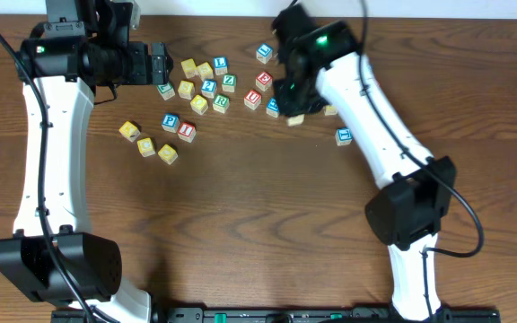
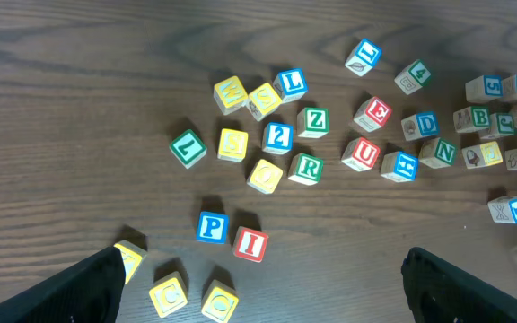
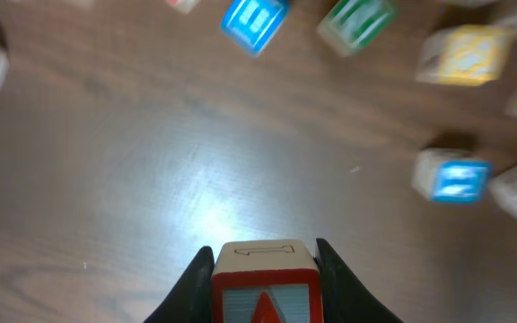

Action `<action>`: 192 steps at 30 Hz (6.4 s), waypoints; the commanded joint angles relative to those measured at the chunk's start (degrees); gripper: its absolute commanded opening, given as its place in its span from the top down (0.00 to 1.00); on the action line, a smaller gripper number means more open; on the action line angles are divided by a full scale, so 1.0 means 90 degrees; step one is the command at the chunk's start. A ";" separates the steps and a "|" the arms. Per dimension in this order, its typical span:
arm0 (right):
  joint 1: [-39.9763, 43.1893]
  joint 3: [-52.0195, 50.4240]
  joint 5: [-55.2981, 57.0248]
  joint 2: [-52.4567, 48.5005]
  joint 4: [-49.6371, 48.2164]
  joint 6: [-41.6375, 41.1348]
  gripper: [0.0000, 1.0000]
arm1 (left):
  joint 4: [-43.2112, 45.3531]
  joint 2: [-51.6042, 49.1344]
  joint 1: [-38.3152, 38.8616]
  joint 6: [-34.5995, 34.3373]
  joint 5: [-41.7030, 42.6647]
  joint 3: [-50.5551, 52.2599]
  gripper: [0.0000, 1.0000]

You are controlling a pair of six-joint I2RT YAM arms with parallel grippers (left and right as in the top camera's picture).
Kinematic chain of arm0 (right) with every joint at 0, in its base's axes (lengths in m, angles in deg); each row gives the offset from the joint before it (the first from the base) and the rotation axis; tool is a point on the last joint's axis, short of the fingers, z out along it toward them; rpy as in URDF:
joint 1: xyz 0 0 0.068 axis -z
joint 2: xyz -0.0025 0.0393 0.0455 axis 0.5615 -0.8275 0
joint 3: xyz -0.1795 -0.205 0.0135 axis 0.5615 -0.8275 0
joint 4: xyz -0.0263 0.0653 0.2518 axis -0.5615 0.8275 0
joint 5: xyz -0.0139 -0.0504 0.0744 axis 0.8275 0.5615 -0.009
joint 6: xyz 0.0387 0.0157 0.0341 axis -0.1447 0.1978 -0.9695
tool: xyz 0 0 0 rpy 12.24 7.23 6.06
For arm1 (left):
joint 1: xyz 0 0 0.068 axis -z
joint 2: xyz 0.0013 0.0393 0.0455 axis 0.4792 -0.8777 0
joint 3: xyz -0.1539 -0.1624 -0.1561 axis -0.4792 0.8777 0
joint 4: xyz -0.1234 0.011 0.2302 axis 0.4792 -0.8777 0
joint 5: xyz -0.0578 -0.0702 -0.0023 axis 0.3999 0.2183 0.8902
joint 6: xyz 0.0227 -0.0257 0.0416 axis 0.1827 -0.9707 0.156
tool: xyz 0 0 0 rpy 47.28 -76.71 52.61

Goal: Spell out AI2

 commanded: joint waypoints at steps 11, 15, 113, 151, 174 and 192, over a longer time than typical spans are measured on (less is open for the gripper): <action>-0.1435 -0.2329 0.0024 -0.0100 -0.2089 -0.1433 0.87 | -0.0007 -0.0007 -0.0024 -0.0034 0.0034 -0.0180 0.02; -0.1756 -0.2565 0.0767 -0.0100 -0.2786 -0.1923 0.83 | -0.0010 -0.0007 -0.0024 -0.0034 0.0034 -0.0180 0.02; -0.1931 -0.2667 0.1705 -0.0646 -0.3910 -0.4274 0.44 | -0.0010 -0.0007 -0.0024 -0.0034 0.0036 -0.0180 0.02; -0.1875 -0.2664 0.1630 -0.0644 -0.3842 -0.4095 0.55 | -0.0010 -0.0007 -0.0024 -0.0034 0.0034 -0.0180 0.02; -0.1496 -0.2205 0.1498 -0.0522 -0.3388 -0.3065 0.50 | -0.0010 -0.0007 -0.0024 -0.0034 0.0034 -0.0180 0.02; -0.1486 -0.2244 0.0716 -0.0561 -0.3313 -0.2858 0.59 | -0.0010 -0.0007 -0.0024 -0.0034 0.0034 -0.0180 0.02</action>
